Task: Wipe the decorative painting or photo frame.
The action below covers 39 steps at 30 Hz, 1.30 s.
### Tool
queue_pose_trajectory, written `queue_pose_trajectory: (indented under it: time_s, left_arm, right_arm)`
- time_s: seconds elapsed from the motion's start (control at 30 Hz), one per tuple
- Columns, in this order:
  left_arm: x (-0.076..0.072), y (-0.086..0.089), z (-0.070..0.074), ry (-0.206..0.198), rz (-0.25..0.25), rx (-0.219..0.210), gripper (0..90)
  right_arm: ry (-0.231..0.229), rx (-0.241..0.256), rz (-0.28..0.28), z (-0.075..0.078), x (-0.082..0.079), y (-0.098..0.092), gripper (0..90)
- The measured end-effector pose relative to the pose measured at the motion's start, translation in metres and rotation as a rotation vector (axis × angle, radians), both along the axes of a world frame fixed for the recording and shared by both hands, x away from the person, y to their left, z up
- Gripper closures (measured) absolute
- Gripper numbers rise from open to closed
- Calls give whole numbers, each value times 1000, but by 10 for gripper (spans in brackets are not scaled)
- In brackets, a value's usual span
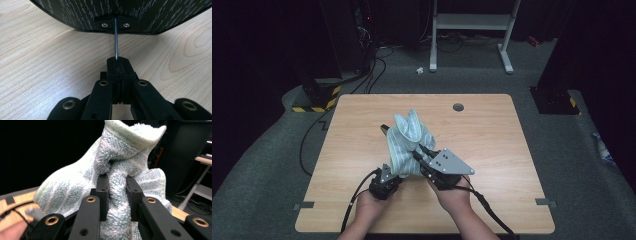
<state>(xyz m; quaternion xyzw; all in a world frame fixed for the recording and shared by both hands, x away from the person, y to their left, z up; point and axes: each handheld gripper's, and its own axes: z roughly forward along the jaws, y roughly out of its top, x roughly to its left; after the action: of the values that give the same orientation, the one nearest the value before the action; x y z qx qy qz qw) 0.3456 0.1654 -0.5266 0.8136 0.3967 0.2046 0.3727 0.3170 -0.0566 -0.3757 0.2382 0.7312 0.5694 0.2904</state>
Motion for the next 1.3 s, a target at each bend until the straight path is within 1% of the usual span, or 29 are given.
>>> queue_pose_trajectory:
  time_s: [0.1, 0.17, 0.23, 0.3, 0.37, 0.43, 0.53, 0.6, 0.7, 0.8, 0.9, 0.97, 1.03, 1.13, 1.23, 1.3]
  left_arm:
    - [0, 0, 0, 0, 2, 0, 887]
    - [0, 0, 0, 1, 2, -1, 887]
    - [0, 0, 0, 0, 3, -1, 887]
    - [0, -1, 0, -8, 4, 5, 888]
    - [-1, -2, 0, -4, 4, 4, 887]
    - [0, -1, 0, -3, 5, 0, 888]
    - [-1, -2, 0, -11, 5, 13, 888]
    - [-1, -1, 0, -9, 5, 10, 887]
    - [-1, -1, 0, -9, 4, 10, 888]
    - [-1, -1, 0, -7, 5, 8, 888]
    - [-1, -1, 0, -8, 4, 12, 887]
    - [-1, -1, 0, -8, 3, 12, 887]
    - [-1, -1, 0, -9, 3, 11, 887]
    - [-1, -1, 0, -7, 3, 10, 887]
    - [0, -1, 0, -6, 4, 7, 887]
    - [0, -1, 0, -6, 3, 7, 888]
  right_arm:
    - [13, -13, -16, -16, -5, -5, 765]
    - [25, -40, -35, -30, -10, -10, 765]
    - [29, -40, -46, -40, -13, -14, 765]
    - [44, -34, -54, -45, -15, -19, 764]
    - [49, -36, -60, -45, -16, -21, 763]
    - [47, -40, -58, -41, -15, -19, 761]
    - [20, -33, -51, -29, -13, -14, 760]
    - [-4, -28, -41, -17, -11, -8, 760]
    - [-46, -35, -28, 3, -6, 5, 760]
    - [-75, -55, -17, 21, 2, 20, 759]
    - [-79, -78, -6, 35, 13, 35, 759]
    - [-72, -103, 3, 43, 22, 47, 759]
    - [-62, -125, 10, 48, 29, 57, 759]
    - [-40, -144, 19, 50, 39, 68, 760]
    - [-25, -139, 22, 50, 44, 70, 760]
    - [-24, -138, 23, 50, 44, 68, 759]
